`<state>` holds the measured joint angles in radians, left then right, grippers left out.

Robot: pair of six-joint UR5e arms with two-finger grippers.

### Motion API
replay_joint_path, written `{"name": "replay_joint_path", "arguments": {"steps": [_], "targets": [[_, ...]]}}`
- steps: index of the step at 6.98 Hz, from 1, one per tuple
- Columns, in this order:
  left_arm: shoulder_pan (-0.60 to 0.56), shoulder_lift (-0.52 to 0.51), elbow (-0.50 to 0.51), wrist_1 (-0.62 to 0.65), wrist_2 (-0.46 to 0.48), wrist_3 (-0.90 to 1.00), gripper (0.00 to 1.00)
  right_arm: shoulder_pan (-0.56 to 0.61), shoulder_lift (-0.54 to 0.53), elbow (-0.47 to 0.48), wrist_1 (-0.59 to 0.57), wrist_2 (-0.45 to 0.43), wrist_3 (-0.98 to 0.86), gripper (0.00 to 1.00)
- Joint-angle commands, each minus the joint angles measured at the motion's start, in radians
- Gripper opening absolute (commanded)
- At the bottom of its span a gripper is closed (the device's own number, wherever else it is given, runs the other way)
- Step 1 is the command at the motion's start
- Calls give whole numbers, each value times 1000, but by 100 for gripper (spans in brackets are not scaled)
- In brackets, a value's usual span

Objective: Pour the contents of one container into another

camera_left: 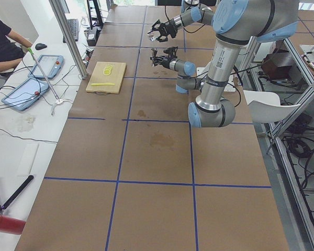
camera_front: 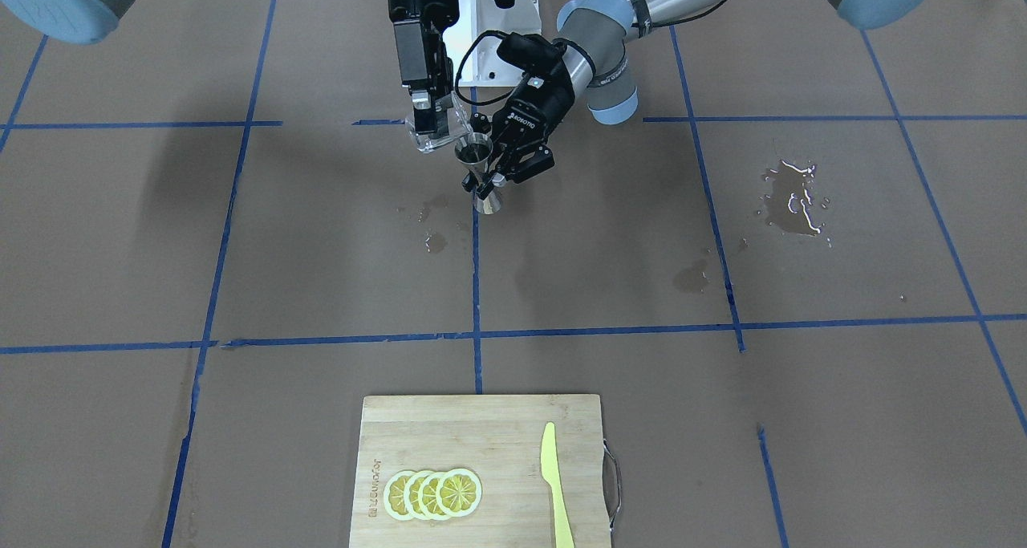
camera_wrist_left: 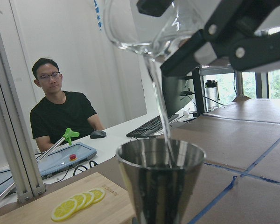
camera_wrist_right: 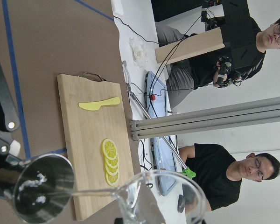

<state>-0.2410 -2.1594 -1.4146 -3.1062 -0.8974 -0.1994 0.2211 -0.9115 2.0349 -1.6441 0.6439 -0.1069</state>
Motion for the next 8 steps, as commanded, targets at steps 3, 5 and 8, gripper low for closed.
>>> {"name": "replay_joint_path", "arguments": {"steps": [3,5,8], "targets": [[-1,19,-20,-9,-1,1,0,6,-15,-4,82,11,307,0],[-9,45,-53,-66,0,1,0,12,-46,-1,157,86,514,0],[-41,241,-173,-136,-8,1,0,33,-180,50,195,129,663,0]]}}
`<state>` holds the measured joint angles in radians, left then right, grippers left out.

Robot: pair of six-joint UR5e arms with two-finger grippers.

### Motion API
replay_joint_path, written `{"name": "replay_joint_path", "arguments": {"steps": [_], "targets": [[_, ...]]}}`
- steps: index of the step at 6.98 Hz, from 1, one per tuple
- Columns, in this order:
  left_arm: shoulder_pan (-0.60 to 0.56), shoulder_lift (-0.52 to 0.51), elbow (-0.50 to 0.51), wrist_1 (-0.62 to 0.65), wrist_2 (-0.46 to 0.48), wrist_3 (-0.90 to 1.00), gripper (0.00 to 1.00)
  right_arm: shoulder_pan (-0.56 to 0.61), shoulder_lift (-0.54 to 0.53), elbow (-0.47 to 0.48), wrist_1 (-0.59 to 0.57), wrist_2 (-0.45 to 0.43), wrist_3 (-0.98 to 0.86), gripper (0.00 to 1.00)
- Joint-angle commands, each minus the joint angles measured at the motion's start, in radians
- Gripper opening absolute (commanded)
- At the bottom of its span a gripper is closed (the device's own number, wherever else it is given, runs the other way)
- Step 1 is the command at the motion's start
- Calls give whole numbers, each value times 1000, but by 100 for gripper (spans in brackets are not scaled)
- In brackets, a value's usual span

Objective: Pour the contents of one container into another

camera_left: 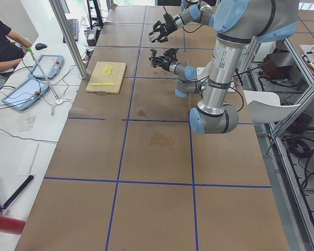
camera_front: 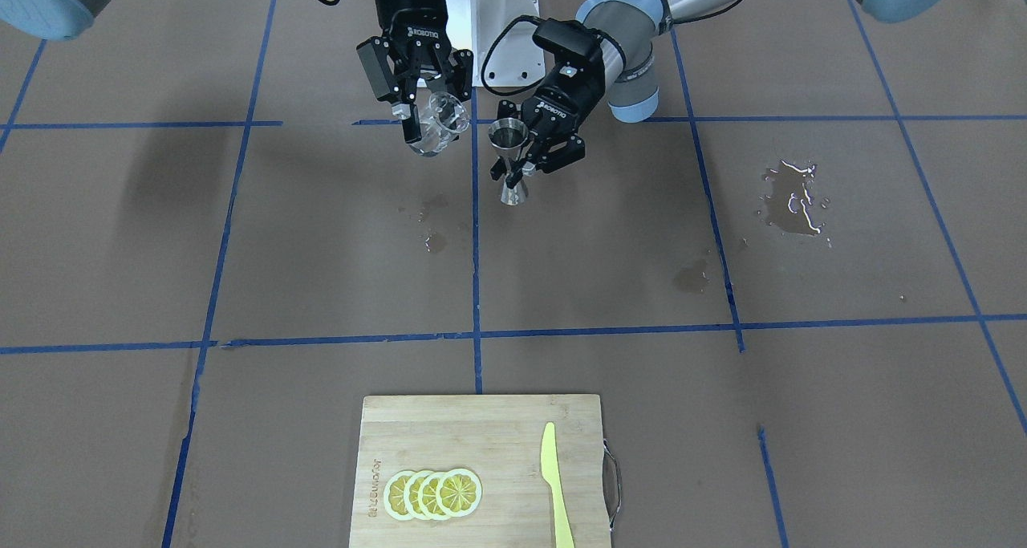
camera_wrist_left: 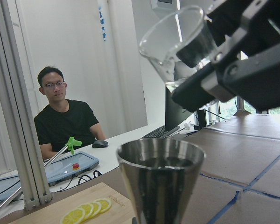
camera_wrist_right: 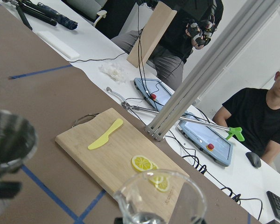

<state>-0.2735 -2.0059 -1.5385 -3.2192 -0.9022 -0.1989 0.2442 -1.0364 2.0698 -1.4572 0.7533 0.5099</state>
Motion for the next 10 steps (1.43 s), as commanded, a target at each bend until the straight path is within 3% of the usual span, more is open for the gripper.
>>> {"name": "replay_joint_path", "arguments": {"steps": [1,2,3,4,6,7,10], "targets": [[-9,167,-63,-48,-1,-3,0,26,-97,15,9,30,149,0],[-10,258,-66,-121,0,-5,0,47,-118,16,27,67,215,0],[-12,347,-66,-193,2,-7,0,47,-173,15,131,73,278,0],[-13,437,-64,-241,43,-35,0,55,-232,15,229,90,280,0],[-12,583,-51,-294,173,-132,0,63,-238,13,239,107,280,0],[-6,590,4,-284,263,-199,0,63,-238,13,239,107,280,0],[13,581,75,-245,272,-457,0,61,-238,13,239,109,280,0]]}}
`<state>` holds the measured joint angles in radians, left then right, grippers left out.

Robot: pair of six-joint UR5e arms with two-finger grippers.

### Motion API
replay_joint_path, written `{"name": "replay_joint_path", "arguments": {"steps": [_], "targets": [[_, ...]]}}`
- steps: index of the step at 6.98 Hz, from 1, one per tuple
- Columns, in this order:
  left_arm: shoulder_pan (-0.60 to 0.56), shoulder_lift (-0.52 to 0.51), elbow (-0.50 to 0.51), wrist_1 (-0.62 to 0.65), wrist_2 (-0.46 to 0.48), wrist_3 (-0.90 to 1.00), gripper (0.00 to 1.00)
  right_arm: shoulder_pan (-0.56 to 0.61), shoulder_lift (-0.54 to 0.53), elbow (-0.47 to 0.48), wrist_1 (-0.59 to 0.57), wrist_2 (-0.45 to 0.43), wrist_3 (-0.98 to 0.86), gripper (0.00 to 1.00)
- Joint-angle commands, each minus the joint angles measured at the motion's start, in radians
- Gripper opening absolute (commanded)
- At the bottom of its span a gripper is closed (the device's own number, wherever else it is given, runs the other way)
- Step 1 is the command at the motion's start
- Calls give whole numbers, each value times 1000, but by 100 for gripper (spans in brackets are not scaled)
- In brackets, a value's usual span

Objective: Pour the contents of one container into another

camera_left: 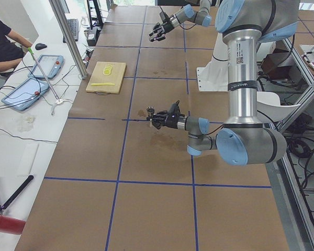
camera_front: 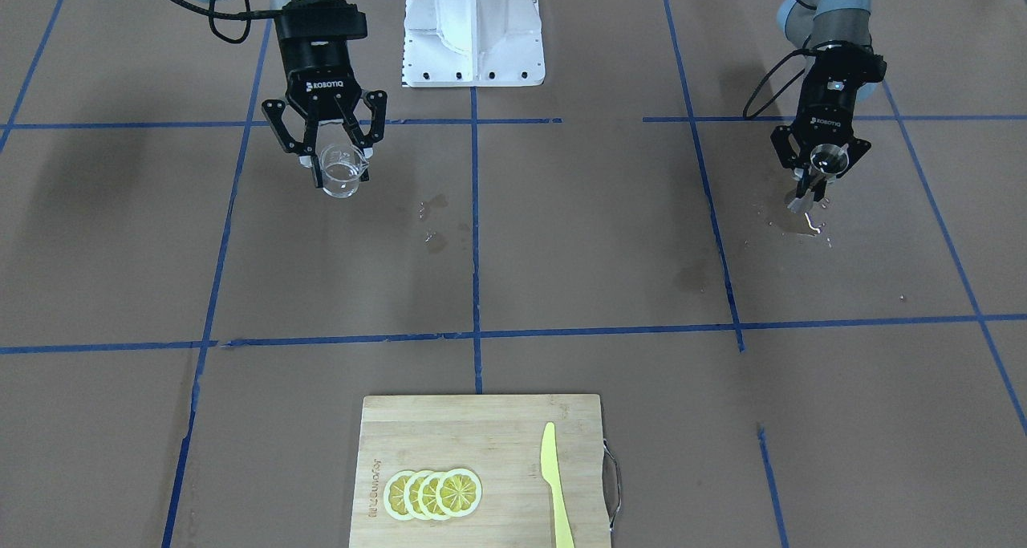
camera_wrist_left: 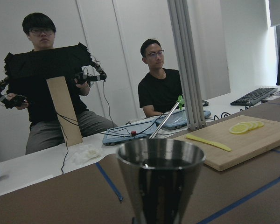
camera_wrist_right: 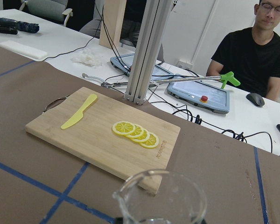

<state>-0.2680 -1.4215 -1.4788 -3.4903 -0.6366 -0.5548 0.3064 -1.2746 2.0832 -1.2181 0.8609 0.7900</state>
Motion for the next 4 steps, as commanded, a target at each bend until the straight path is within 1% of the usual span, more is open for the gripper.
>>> {"name": "replay_joint_path", "arguments": {"steps": [1,2,3,4], "targets": [[9,-25,12,40,5,-194,0,0,0,0,0,6,2,0],[12,-40,18,51,9,-296,0,-1,0,0,2,6,0,0],[16,-40,29,56,55,-295,0,-1,0,0,0,6,0,0],[30,-40,23,113,57,-198,0,-1,0,0,0,10,0,0]]}}
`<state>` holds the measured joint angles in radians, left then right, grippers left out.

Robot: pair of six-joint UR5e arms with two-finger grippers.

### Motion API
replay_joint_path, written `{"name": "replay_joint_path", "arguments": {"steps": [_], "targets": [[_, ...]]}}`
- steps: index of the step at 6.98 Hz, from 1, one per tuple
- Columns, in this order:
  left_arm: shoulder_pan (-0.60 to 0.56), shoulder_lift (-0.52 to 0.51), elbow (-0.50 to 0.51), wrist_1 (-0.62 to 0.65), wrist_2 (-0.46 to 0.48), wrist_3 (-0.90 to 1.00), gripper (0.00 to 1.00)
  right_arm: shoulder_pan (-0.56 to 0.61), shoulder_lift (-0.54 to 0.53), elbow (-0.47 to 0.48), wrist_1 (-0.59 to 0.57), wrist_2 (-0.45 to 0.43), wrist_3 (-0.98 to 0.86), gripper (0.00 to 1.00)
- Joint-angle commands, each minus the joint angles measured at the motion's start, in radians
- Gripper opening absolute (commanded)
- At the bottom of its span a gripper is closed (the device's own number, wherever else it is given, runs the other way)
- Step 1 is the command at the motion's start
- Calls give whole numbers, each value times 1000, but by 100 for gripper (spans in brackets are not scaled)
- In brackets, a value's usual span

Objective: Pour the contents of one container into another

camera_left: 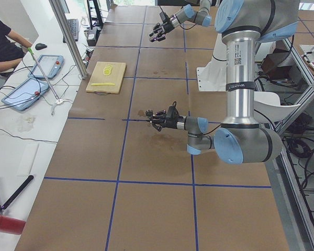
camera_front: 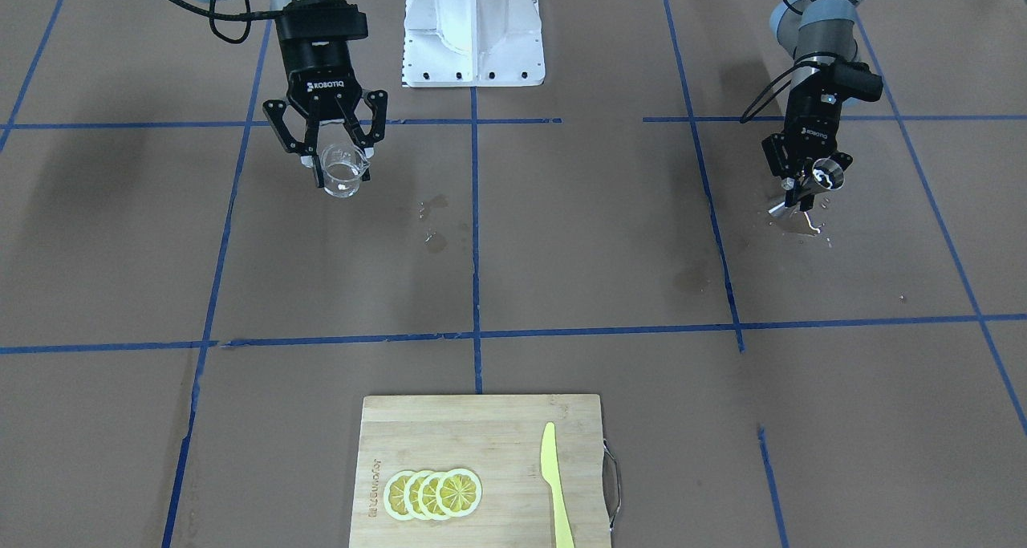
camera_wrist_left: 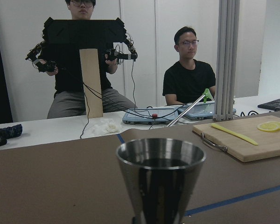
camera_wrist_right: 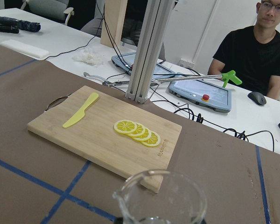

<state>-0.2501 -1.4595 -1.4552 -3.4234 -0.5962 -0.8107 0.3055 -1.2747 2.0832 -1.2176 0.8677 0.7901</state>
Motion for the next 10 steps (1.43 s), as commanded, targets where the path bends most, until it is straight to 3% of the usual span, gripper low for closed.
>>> {"name": "replay_joint_path", "arguments": {"steps": [1,4,10], "targets": [[23,-7,-2,68,13,88,0,0,0,0,1,14,0,0],[61,-57,-10,84,9,99,0,1,0,-3,1,14,1,0],[91,-58,21,81,-31,27,0,1,-3,-6,1,14,3,0]]}}
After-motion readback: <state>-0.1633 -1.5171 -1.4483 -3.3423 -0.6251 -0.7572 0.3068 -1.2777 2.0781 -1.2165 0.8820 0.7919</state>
